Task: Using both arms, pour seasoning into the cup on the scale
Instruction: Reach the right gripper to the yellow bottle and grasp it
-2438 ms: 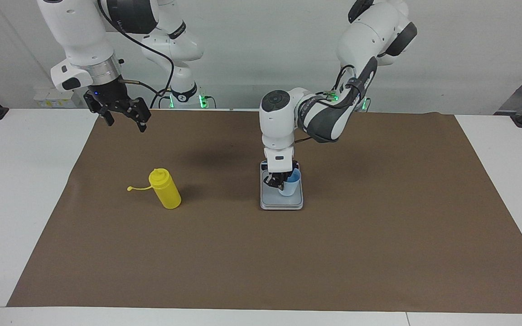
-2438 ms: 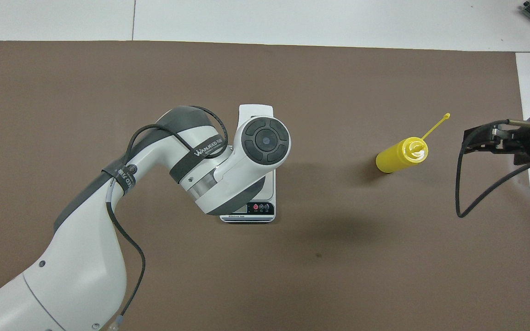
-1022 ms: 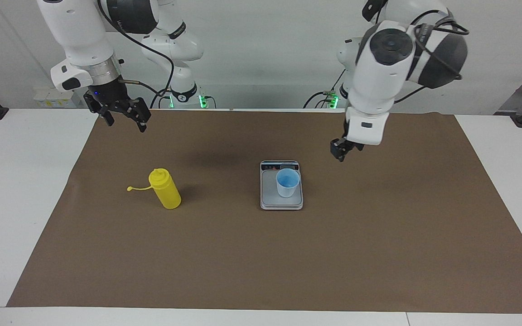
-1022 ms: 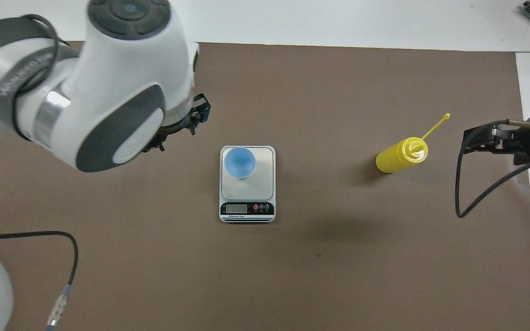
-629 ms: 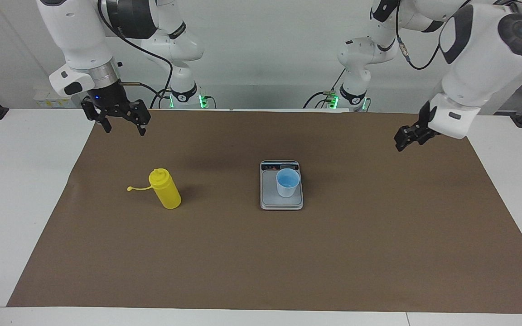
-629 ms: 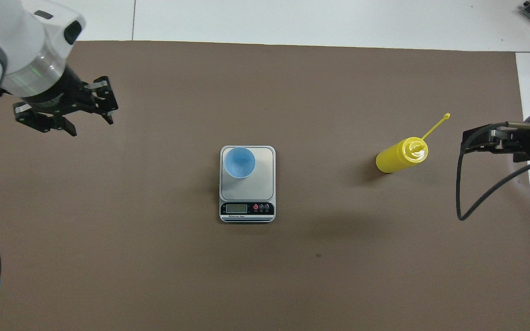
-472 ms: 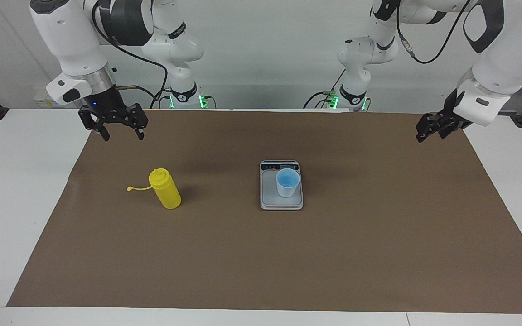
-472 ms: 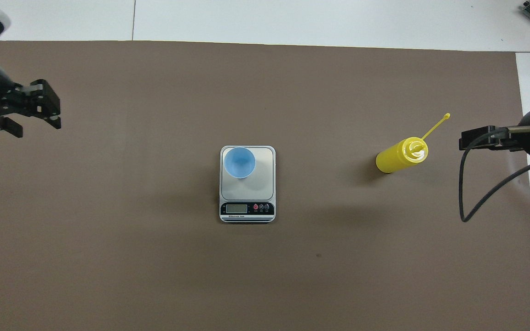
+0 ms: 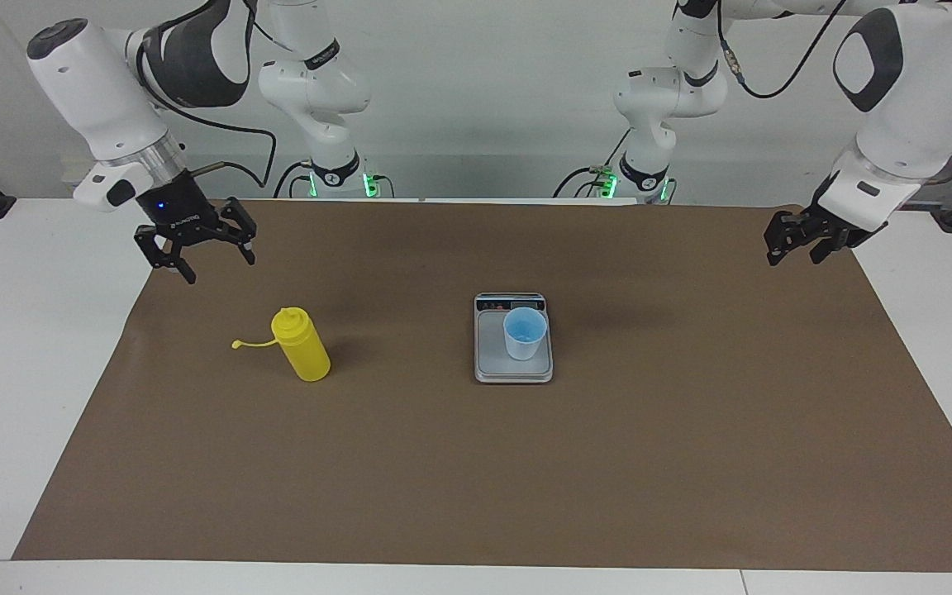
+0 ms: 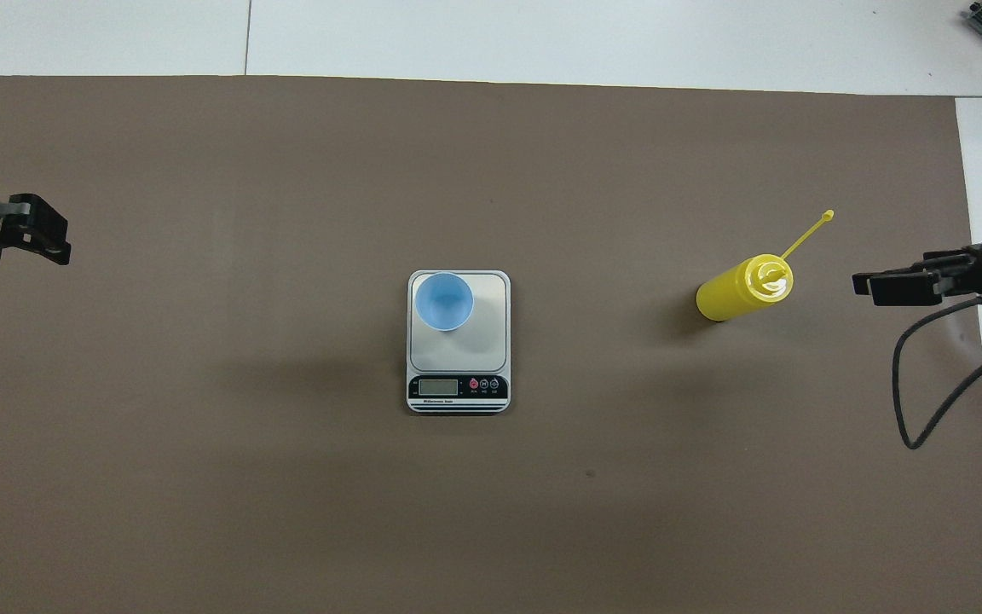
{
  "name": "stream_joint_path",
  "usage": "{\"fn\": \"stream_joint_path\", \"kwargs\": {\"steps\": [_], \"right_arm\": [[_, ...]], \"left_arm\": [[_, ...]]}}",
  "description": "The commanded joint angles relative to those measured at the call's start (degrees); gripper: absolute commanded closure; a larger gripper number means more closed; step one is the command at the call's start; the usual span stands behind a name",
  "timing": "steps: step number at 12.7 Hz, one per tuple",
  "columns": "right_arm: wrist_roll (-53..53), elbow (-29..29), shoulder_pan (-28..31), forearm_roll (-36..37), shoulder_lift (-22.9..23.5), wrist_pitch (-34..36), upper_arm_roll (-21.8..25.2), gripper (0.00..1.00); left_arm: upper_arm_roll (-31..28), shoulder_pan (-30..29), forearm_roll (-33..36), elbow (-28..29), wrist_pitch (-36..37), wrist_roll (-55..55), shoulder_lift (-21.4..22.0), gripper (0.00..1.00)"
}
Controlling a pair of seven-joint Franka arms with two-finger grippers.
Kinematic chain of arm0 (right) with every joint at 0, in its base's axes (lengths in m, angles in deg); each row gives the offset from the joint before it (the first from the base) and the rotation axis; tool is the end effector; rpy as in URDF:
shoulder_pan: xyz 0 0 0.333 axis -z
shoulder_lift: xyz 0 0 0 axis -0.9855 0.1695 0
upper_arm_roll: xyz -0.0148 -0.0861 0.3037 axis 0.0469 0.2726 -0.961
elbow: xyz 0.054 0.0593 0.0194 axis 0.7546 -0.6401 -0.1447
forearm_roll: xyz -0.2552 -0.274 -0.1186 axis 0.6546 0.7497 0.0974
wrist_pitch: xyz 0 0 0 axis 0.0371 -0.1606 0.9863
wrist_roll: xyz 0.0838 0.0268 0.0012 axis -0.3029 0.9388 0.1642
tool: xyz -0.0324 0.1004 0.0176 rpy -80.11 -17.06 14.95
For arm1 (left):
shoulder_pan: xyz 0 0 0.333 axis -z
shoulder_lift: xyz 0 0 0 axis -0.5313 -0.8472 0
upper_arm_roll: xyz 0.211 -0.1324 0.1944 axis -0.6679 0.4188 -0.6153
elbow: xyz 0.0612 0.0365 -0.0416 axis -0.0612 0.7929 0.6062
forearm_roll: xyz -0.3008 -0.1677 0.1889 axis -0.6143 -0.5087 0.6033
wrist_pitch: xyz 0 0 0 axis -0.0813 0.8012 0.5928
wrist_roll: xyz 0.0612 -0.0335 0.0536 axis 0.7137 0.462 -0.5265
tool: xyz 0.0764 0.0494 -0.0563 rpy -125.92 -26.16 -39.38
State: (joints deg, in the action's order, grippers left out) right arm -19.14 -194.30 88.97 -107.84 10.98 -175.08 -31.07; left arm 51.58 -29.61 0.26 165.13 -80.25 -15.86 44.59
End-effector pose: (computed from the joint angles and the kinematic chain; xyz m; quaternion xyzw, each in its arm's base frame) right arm 0.5459 -0.0705 0.5304 -0.9715 -0.1663 -0.1299 0.1082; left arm 0.5881 -0.0350 0.5870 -0.9988 0.0218 0.0399 0.0153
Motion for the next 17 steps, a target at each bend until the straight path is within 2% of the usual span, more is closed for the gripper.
{"fn": "stream_joint_path", "kwargs": {"steps": [1, 2, 4, 6, 9, 11, 14, 17], "right_arm": [[-10.55, -5.60, 1.99, -6.41, -1.78, -4.24, -0.32, 0.00], [-13.98, -7.00, 2.25, -8.35, -1.52, -5.64, -0.32, 0.00], [-26.95, -9.81, 3.65, -16.76, -0.12, -8.54, -0.32, 0.00], [-43.64, -10.71, 6.55, -28.18, 4.17, -9.08, -0.32, 0.00], [-53.28, -11.32, 6.91, -35.59, 7.53, -9.17, -0.32, 0.00], [-61.17, -12.02, 6.91, -41.56, 9.81, -9.17, -0.32, 0.00], [-68.84, -13.78, 5.95, -45.46, 11.13, -10.58, -0.40, 0.00], [-79.63, -14.48, 5.33, -53.17, 15.08, -9.44, -0.40, 0.00]], "left_arm": [[-1.49, 1.73, -1.20, 11.43, -6.71, 0.25, 6.73, 0.31], [-1.49, 2.17, -1.20, 11.61, -6.72, 0.16, 6.91, 0.24], [-1.40, 2.35, -1.20, 11.35, -6.81, 0.16, 6.91, 0.15], [-1.40, 2.52, -1.72, 11.09, -7.33, -0.54, 6.91, 0.12], [-1.40, 2.17, -3.04, 11.44, -13.91, -0.37, 6.74, 0.08], [-1.40, 1.91, -3.04, 11.35, -14.99, -0.01, 6.38, 0.00], [-1.40, 2.26, -2.95, 11.18, -15.07, 0.16, 6.21, 0.00], [-1.40, 2.00, -2.95, 11.18, -15.07, 0.25, 6.38, 0.00]]}}
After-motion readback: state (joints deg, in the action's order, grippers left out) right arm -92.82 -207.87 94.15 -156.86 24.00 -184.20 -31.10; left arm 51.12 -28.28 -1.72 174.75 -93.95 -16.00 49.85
